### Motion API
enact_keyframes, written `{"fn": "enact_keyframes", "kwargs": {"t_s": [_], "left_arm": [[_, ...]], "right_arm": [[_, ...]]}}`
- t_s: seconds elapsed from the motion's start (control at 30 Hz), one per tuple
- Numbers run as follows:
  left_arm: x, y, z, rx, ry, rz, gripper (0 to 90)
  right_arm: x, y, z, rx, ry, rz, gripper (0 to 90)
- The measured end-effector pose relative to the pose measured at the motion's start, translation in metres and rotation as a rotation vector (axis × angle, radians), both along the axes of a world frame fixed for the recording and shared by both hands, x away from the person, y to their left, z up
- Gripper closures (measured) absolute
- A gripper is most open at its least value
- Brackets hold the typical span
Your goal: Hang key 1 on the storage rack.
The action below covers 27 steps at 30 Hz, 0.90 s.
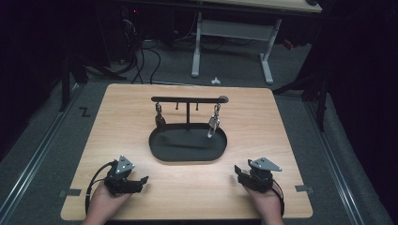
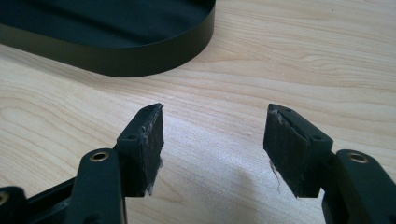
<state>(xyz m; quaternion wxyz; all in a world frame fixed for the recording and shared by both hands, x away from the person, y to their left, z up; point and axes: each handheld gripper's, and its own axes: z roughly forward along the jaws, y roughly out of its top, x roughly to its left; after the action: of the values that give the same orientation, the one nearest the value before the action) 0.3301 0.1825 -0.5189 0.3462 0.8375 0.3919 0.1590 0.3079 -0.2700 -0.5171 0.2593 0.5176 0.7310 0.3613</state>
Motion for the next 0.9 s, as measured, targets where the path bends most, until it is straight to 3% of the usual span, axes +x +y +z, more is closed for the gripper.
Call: {"fn": "enact_keyframes", "kwargs": {"t_s": [0.27,0.9], "left_arm": [[-0.0014,0.0014,0.0004,-0.011,-0.009,-0.010,19.8],[0.0013,0.0004,0.0000,-0.016,-0.015,-0.028,19.4]], "right_arm": [[0.0013,0.0031,-0.0015,0.001,0.003,0.005,37.6],[-0.0018,-0.0039,-0.0013,0.024,0.004,-0.055,37.3]]}}
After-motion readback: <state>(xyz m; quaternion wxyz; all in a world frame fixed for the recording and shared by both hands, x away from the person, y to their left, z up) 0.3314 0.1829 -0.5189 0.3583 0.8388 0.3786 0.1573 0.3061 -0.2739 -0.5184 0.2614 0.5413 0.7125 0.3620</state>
